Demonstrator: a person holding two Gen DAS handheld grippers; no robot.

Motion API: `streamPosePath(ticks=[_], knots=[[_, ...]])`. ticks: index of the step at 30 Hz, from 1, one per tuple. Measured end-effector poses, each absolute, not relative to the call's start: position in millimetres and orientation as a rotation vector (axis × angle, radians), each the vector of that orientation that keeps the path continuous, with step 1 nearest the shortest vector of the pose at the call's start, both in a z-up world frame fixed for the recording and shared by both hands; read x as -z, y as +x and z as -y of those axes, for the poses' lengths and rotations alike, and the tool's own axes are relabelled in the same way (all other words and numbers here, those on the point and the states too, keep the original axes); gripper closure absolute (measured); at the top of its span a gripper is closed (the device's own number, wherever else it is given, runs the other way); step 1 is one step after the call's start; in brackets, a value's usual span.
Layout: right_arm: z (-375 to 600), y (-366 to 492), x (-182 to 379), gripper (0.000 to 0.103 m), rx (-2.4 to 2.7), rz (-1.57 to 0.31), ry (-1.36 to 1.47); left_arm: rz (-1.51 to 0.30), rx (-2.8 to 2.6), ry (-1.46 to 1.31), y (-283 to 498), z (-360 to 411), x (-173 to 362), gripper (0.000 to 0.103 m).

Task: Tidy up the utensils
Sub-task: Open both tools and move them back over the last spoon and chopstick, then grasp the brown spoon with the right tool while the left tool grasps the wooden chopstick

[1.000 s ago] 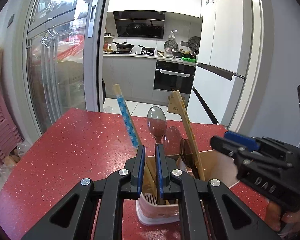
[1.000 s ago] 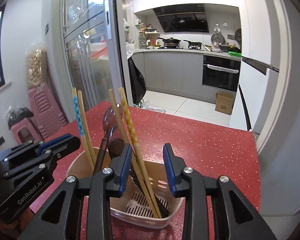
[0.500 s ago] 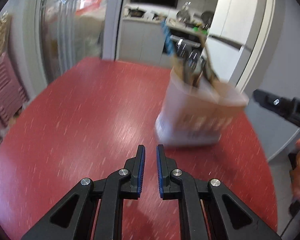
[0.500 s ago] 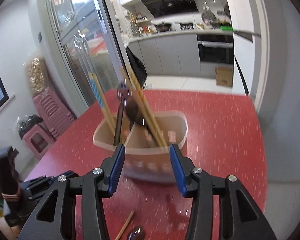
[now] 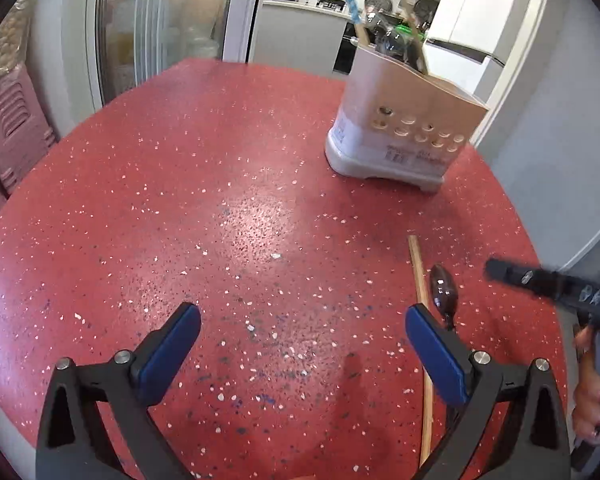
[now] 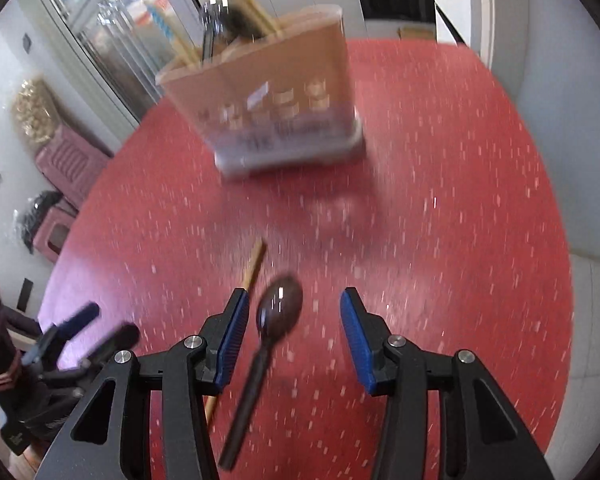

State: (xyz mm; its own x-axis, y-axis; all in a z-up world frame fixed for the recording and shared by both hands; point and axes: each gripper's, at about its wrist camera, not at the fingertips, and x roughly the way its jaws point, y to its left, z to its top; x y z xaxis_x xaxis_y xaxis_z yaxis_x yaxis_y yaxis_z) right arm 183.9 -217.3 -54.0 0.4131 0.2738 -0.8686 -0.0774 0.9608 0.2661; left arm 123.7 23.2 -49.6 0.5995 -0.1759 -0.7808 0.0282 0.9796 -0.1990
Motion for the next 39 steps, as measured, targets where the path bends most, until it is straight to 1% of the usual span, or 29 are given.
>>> streamPosePath(ticks=[10,19,20,21,25,26,27,28,33,39], knots=[[191.2,174.0,82.0,0.052,-0.15,-1.288,0.159,-0.946,0.042,-0.154,112.8,-46.3,56.0,0.0],[158.5,185.9,86.4,0.054,-0.072,-1.35,0.005,-0.9,-0.038,-0.077,108.0,-51.8,53.4,0.0],[153.6,185.7,87.4,0.055,-0.067,-1.351,-0.028,-0.896,-0.045,-0.072,108.2,-52.1,52.5,0.0],[148.0,185.0,87.4,0.059,-0.065,-1.35,-0.059,-0.894,-0.044,-0.072,108.6,-52.9,51.7,0.0],[141.3,185.9,89.0,0.065,-0.081,-1.356,-0.075,-0.916,-0.022,-0.078,112.3,-54.0,52.3,0.0],[141.4,186.4,89.0,0.07,-0.083,-1.36,-0.073,-0.929,-0.01,-0.073,113.9,-53.0,53.2,0.0],[142.3,186.4,88.8,0.086,-0.087,-1.36,-0.072,-0.947,0.007,-0.065,116.4,-51.0,54.3,0.0],[145.9,187.3,89.2,0.088,-0.095,-1.358,-0.068,-0.954,0.014,-0.059,117.3,-48.9,55.5,0.0],[162.4,185.7,87.9,0.091,-0.143,-1.342,-0.023,-1.007,0.128,-0.067,127.9,-27.7,56.3,0.0],[199.2,184.0,83.5,0.091,-0.159,-1.311,0.103,-1.066,0.239,-0.003,142.8,12.9,60.3,0.0]])
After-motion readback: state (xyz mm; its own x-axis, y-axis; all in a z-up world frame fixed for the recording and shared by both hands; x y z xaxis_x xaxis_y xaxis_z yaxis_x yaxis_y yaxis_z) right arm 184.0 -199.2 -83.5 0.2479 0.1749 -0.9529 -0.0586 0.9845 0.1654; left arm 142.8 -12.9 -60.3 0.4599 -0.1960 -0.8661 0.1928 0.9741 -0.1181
